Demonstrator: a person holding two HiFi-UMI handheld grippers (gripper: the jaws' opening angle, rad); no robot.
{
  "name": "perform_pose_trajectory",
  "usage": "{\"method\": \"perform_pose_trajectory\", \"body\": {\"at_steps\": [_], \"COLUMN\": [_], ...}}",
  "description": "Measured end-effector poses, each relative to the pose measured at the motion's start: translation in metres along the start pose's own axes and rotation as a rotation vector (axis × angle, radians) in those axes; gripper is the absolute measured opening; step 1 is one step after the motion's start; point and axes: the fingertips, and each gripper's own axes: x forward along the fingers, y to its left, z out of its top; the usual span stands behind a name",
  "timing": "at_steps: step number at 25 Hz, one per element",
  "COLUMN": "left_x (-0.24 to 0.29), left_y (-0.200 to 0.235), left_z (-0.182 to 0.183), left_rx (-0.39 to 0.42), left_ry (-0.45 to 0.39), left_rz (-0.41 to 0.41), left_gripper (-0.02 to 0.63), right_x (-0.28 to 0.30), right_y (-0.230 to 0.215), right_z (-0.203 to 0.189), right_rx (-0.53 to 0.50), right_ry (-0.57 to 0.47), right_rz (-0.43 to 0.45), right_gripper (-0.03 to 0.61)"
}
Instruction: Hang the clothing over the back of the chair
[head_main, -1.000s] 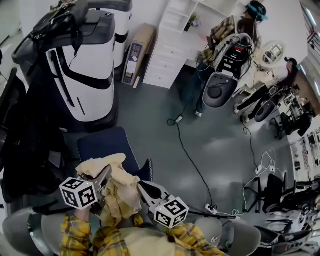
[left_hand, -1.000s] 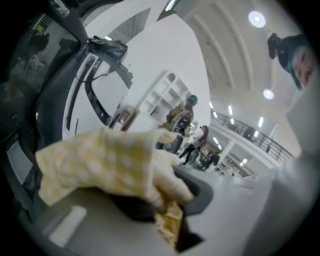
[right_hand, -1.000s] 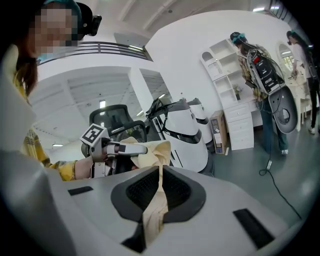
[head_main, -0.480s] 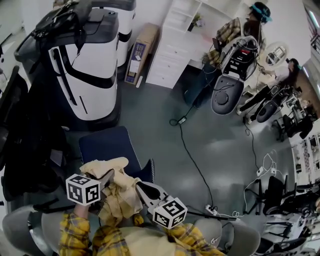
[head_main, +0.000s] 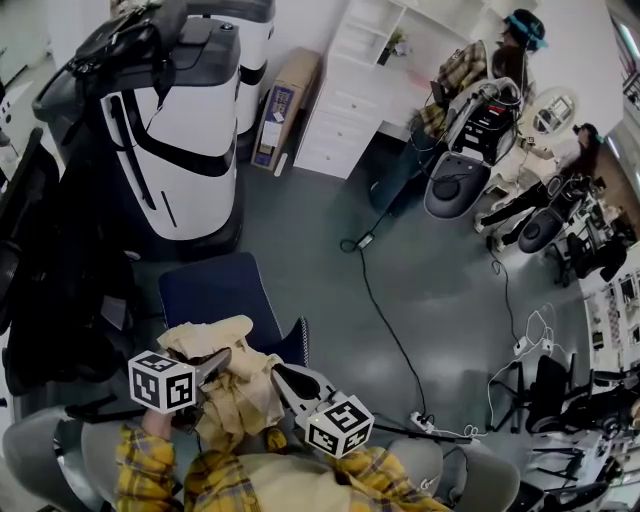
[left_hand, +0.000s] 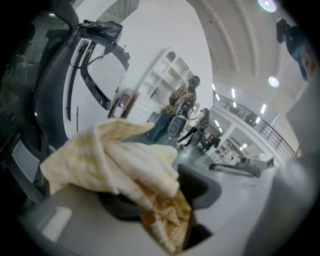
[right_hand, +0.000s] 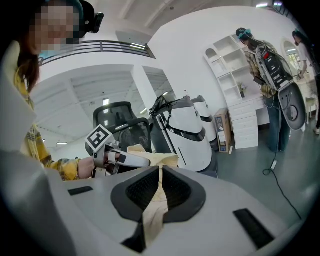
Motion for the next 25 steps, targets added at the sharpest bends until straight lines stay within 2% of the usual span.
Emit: {"method": "perform_pose_trajectory", "body": {"at_steps": [6,10,12,15,23,25], "left_x": [-0.011,-0.018,-0.022,-0.027,-0.040,-0.045], "left_y": [0.001,-0.001,-0.002,-0.004,-0.027,-0.033], "left_z": [-0.011,-0.022,-0.028,-0.033,-0.037,-0.037], "left_rx": [0.052,0.117,0.150,0.184,0.138,0.128], "left_ry": [0.012,0.035,0.052,0.056,-0.033,-0.067], "left_rz": [0.041,0.076,0.084,0.103,0.097,0.100], "left_gripper": [0.227,0.277,0.325,0.327,0.322,0.301], "right_x": [-0.002,-0.005,-0.005,-0.005,-0.012,-0.014], "right_y": [0.002,0.006,0.008,0.010,0.022,0.024], "right_z": [0.000,0.000,-0.001,-0.003,-0.008,-0.009], "right_rx": [-0.003,-0.005,-0.007,-0.008,-0.016,-0.021], "right_ry": [0.000,0.000,0.000,0.001,0.004,0.003], "right_rz": [0.012,0.023,0.028,0.035,0.063,0.066], "right_gripper": [0.015,0.015,0.015,0.015,0.015,0.015]}}
